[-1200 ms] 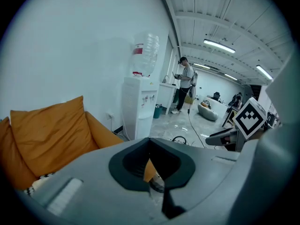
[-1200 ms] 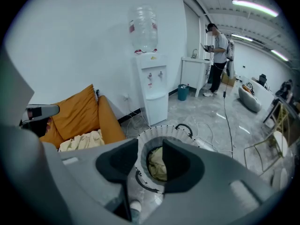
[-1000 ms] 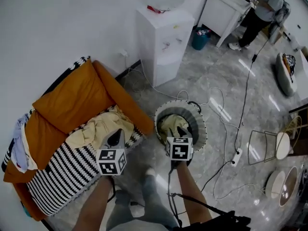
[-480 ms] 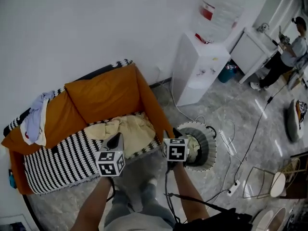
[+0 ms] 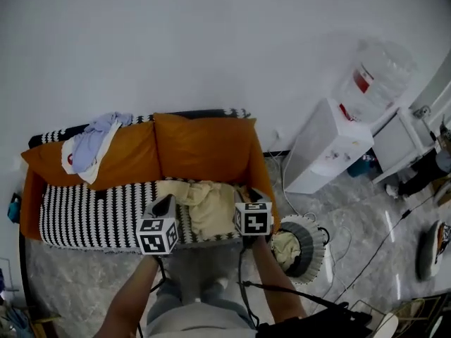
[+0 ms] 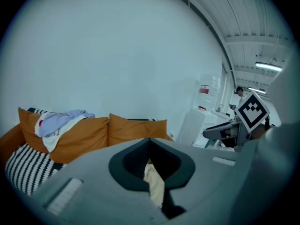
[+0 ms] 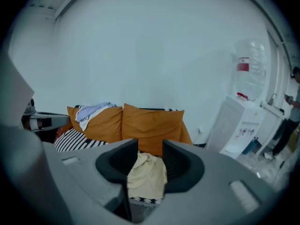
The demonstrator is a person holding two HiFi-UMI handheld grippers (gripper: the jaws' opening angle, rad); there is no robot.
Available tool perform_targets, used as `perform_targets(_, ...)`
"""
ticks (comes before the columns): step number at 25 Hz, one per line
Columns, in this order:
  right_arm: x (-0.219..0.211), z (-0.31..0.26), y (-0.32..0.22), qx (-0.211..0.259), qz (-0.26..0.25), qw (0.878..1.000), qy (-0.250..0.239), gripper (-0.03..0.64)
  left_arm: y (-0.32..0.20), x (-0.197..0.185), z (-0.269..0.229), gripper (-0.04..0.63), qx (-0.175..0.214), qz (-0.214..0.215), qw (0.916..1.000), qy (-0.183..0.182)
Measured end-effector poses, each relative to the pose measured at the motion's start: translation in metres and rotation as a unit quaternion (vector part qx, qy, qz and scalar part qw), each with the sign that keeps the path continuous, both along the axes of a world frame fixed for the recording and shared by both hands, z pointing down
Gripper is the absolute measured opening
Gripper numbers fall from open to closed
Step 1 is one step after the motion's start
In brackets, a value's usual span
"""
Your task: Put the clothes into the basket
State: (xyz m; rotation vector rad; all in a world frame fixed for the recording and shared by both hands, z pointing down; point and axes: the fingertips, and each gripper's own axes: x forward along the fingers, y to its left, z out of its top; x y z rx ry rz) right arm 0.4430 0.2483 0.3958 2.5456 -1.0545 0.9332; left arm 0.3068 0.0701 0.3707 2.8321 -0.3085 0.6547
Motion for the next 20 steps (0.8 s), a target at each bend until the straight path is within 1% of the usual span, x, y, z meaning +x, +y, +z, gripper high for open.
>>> perform_targets(4,-0.013,-0.018,-0.05,0.0,-0.05,0.999,0.013,0.167,-0.043,-0.032,-0.01,-0.006,0.001,-0.054,0.9985,0.01)
perform_targets(9,-0.035,-0.033,-0.111,0.002,-0.104,0.994,0.023,0.167,-0.092,-0.068,-0.028,-0.006,0.013,-0.102,0.9944,0.025)
perform_targets(15,-0.073,-0.046,-0.184,-0.001,-0.16,0.987,0.034,0.167,-0.155,-0.122,-0.04,-0.006,0.014,-0.164,0.9856,0.039)
perform_targets(20,-0.102,-0.055,-0.239,-0.001,-0.185,0.982,0.043,0.167,-0.207,-0.166,-0.046,-0.006,0.0,-0.204,0.9776,0.054)
